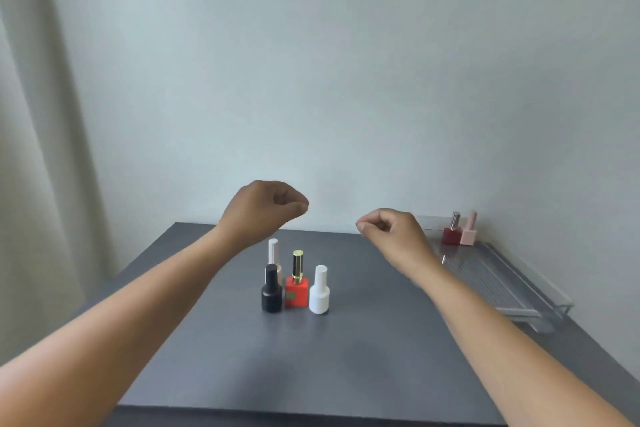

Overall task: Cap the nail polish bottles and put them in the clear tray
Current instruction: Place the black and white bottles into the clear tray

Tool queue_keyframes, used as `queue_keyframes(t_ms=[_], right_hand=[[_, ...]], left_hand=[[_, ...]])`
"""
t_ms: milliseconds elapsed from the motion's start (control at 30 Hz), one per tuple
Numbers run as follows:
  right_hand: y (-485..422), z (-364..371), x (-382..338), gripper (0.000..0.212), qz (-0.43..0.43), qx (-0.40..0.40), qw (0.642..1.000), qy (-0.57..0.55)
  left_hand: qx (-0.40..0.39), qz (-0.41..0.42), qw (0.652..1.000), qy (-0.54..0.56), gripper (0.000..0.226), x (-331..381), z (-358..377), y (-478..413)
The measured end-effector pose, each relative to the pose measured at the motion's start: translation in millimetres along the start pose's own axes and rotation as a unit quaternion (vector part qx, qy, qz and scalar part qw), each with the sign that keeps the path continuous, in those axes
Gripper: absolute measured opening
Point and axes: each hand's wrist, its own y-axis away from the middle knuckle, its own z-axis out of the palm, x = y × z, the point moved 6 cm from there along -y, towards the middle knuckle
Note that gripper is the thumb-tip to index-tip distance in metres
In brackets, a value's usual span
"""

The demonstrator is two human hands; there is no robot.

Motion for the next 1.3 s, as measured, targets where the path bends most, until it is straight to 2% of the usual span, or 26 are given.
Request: queue_keyframes(t_ms=[133, 300, 400, 533, 633, 767, 967, 1067, 1300], right_hand=[[14.3, 41.5, 1.3, 0.008, 0.021, -0.031, 0.999, -0.019], [26.8, 72.8, 15.6, 0.032, 0.058, -0.101, 0.993, 0.020], [32.8, 82.9, 19.2, 0.038, 0.065, -0.112, 0.991, 0.030], [34.1, 85.0, 21.0, 0.023, 0.064, -0.093, 0.993, 0.030], [34.3, 83.8, 21.1, 0.009, 0.053, -0.084, 0.995, 0.028], [35.0, 81.2, 22.7, 0.006, 0.049, -0.081, 0.995, 0.026], [36.2, 60.0, 20.6, 0.004, 0.055, -0.088, 0.995, 0.002], [34.7, 32.6, 16.9, 0.004, 0.055, -0.086, 0.995, -0.014], [12.0, -66.9, 18.9, 0.002, 0.051, -0.008, 0.998, -0.022]], left_hand=[[-0.014, -0.034, 0.999, 0.009, 0.001, -42.6, -13.7, 29.4], [-0.038, -0.060, 0.997, 0.017, 0.018, -71.0, -2.3, 52.2], [-0.059, -0.073, 0.995, 0.020, 0.029, -82.6, 9.0, 58.3], [-0.061, -0.088, 0.994, 0.027, 0.030, -93.3, 21.8, 60.2], [-0.047, -0.097, 0.994, 0.032, 0.022, -97.6, 29.0, 59.5], [-0.039, -0.105, 0.993, 0.034, 0.014, -98.8, 29.7, 59.3], [-0.068, -0.084, 0.993, 0.050, 0.014, -66.9, 23.8, 62.7], [-0.104, -0.058, 0.990, 0.081, 0.021, -30.2, 25.3, 63.3], [-0.156, 0.013, 0.982, 0.108, 0.015, 54.9, 64.2, 28.8]])
